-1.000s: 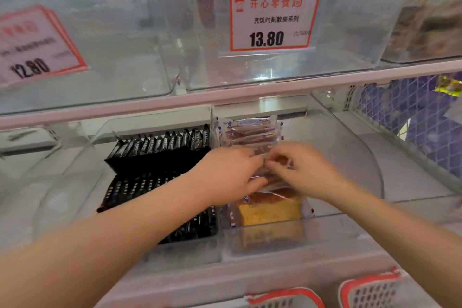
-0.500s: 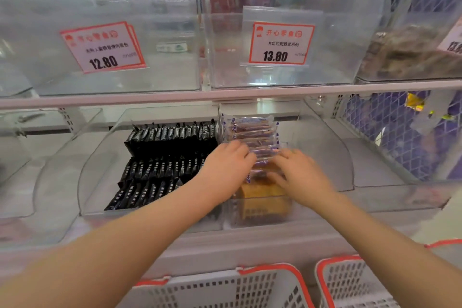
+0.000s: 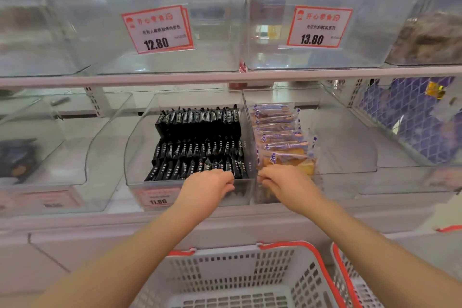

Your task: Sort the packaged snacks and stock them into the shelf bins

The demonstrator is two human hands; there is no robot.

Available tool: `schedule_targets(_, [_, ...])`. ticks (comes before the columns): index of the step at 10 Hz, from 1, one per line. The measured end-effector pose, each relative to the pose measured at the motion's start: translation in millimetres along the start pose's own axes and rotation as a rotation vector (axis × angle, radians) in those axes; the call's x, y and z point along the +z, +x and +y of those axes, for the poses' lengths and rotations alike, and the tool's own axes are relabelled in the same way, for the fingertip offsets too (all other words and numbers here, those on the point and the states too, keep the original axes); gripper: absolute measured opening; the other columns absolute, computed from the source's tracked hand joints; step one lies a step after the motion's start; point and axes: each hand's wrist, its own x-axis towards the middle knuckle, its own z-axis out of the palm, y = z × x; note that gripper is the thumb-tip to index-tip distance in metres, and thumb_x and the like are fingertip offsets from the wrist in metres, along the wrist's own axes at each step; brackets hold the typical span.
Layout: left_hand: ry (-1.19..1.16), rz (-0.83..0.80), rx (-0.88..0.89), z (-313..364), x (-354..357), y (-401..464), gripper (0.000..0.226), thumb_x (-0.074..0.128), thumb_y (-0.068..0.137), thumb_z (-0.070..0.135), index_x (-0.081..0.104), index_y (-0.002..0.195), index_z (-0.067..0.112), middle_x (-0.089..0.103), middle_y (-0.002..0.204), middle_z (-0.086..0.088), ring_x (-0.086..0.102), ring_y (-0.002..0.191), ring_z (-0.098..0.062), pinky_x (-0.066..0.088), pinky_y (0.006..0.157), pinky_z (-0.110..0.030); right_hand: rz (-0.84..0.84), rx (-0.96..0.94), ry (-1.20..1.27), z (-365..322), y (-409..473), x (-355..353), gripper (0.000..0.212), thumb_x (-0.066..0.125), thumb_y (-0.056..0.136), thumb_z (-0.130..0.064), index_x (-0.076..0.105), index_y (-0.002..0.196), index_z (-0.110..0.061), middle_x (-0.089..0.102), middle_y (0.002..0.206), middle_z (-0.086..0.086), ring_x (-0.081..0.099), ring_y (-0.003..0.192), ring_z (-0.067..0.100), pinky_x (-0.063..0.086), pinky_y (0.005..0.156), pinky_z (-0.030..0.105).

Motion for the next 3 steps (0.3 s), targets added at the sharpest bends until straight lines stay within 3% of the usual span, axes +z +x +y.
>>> schedule_targets(1, [-0.010,-0.013,-0.001,-1.5,0.9,4.2,0.019,0.043,0.096,0.033,0.056,0.101,0.020,0.062,0.105,0.000,0.056,0.100,-0.024,0.044,0.080,-0.035,-0.015,0.021,-0.009,-1.2,0.8,-1.2,0.016,0.049,0.093,-0.020,0.063,0.101,-0.020,0.068,0.106,0.000,0.060,0.097,0.024,0.047,0.077,0.035])
schedule_targets(2, [0.044,-0.051,-0.008,5.3,-6.9,-0.4,0.021,0.043,0.096,0.031,0.052,0.109,0.017,0.059,0.113,-0.004,0.053,0.105,-0.026,0.042,0.083,-0.037,-0.047,0.053,-0.212,-18.7,-2.6,-7.3,0.022,0.044,0.096,-0.027,0.057,0.113,-0.023,0.064,0.116,0.001,0.057,0.106,0.026,0.042,0.085,0.035])
schedule_targets(3, [0.091,0.143,0.032,6.5,-26.3,-9.7,0.039,0.042,0.094,0.024,0.042,0.132,0.017,0.052,0.123,-0.004,0.046,0.115,-0.026,0.042,0.088,-0.038,0.102,0.111,-0.362,-33.9,-11.3,-21.2,0.033,0.041,0.096,-0.035,0.049,0.124,-0.020,0.060,0.121,0.002,0.052,0.114,0.025,0.034,0.093,0.036])
